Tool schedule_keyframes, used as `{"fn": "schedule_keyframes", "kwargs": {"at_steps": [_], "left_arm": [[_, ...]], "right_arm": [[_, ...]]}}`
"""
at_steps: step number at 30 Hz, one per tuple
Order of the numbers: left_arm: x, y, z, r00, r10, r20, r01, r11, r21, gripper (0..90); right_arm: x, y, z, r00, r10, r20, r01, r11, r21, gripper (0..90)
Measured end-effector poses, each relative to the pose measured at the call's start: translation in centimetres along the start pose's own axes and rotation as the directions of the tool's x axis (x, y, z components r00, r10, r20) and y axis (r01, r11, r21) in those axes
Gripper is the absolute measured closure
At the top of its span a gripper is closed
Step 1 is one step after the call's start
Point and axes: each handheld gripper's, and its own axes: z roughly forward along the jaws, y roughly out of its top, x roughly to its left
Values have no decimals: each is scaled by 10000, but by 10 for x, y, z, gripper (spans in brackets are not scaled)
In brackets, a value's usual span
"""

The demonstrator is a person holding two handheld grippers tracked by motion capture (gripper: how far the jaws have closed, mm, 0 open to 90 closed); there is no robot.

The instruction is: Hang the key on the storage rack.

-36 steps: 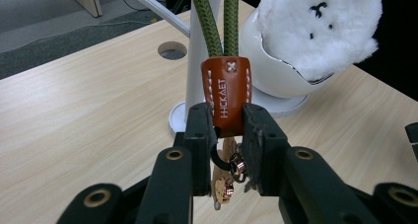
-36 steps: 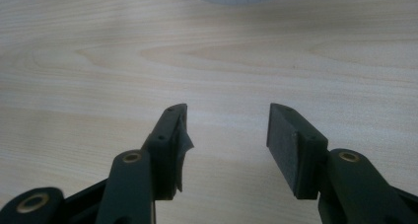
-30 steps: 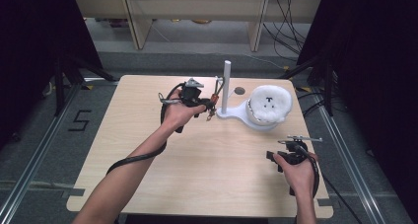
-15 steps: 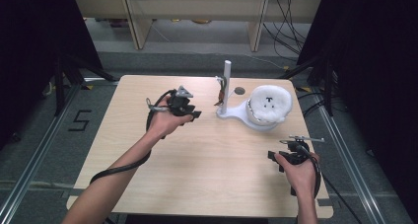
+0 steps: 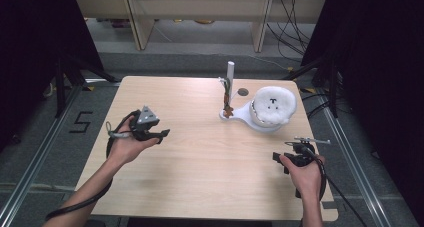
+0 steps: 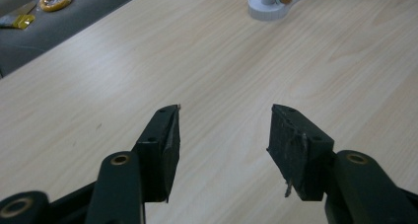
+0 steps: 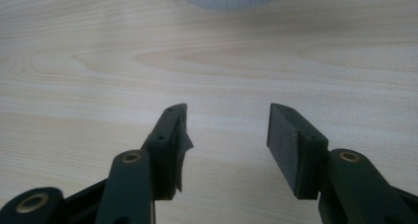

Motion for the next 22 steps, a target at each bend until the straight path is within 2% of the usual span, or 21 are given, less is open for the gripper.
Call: {"fn": "schedule_keyframes", "kwargs": {"at_steps": [2, 4, 5, 6, 7, 8, 9, 11, 12, 13, 14, 15, 16, 19, 20, 21, 22], "left_arm": [[0, -17, -8, 9998, -119, -132, 117, 9999, -112, 444], [-1, -33, -15, 9986, -478, -211, 476, 9988, -122, 439], [-1, -40, -16, 9978, -618, -229, 610, 9976, -331, 435], [-2, -47, -19, 9951, -920, -361, 901, 9947, -495, 433], [-2, -55, -21, 9939, -1005, -450, 975, 9932, -642, 428], [-2, -62, -23, 9926, -1074, -563, 1025, 9911, -847, 425], [-4, -70, -25, 9874, -1458, -620, 1381, 9838, -1140, 424], [-7, -85, -28, 9751, -2050, -846, 1911, 9703, -1485, 418], [-8, -91, -29, 9711, -2198, -932, 2025, 9651, -1661, 416], [-9, -97, -29, 9699, -2269, -888, 2085, 9614, -1794, 413], [-10, -104, -29, 9656, -2416, -958, 2198, 9559, -1947, 411], [-12, -107, -30, 9604, -2595, -1018, 2356, 9508, -2013, 406], [-13, -111, -30, 9577, -2676, -1062, 2414, 9473, -2105, 404], [-18, -119, -29, 9419, -3141, -1191, 2751, 9246, -2634, 388], [-20, -121, -28, 9399, -3202, -1183, 2792, 9205, -2733, 382], [-21, -122, -27, 9444, -3093, -1114, 2701, 9232, -2732, 380], [-22, -122, -25, 9482, -3020, -987, 2642, 9219, -2833, 380]], "right_arm": [[-1, -1, 1, 9999, -110, -2, 110, 9999, -91, 504], [0, 0, 0, 9998, 33, -180, -33, 10000, -16, 503], [-1, 0, 1, 10000, -97, -10, 97, 10000, -22, 501], [-1, -1, 1, 9999, -101, -106, 100, 9999, -53, 501], [-5, 0, 3, 9986, -533, -51, 532, 9984, -192, 500], [-4, 0, 3, 9986, -509, -106, 508, 9986, -132, 500], [-2, 0, 4, 9994, -341, -62, 340, 9993, -141, 500], [-2, 0, 4, 9993, -371, -28, 370, 9992, -161, 500], [-2, 0, 4, 9992, -385, -88, 384, 9991, -163, 499], [-3, 0, 4, 9986, -537, -10, 537, 9984, -154, 500], [-5, -1, 4, 9970, -771, -2, 771, 9968, -218, 499], [-2, 0, 6, 9982, -593, 50, 594, 9977, -316, 499], [-1, 0, 5, 9988, -479, 31, 479, 9986, -220, 499], [1, -1, 4, 9990, -443, 66, 444, 9989, -116, 499], [1, -1, 5, 9990, -449, 4, 449, 9989, -158, 498], [0, 0, 6, 9982, -592, -2, 592, 9980, -201, 498], [0, 0, 7, 9984, -564, 49, 565, 9982, -183, 497]]}}
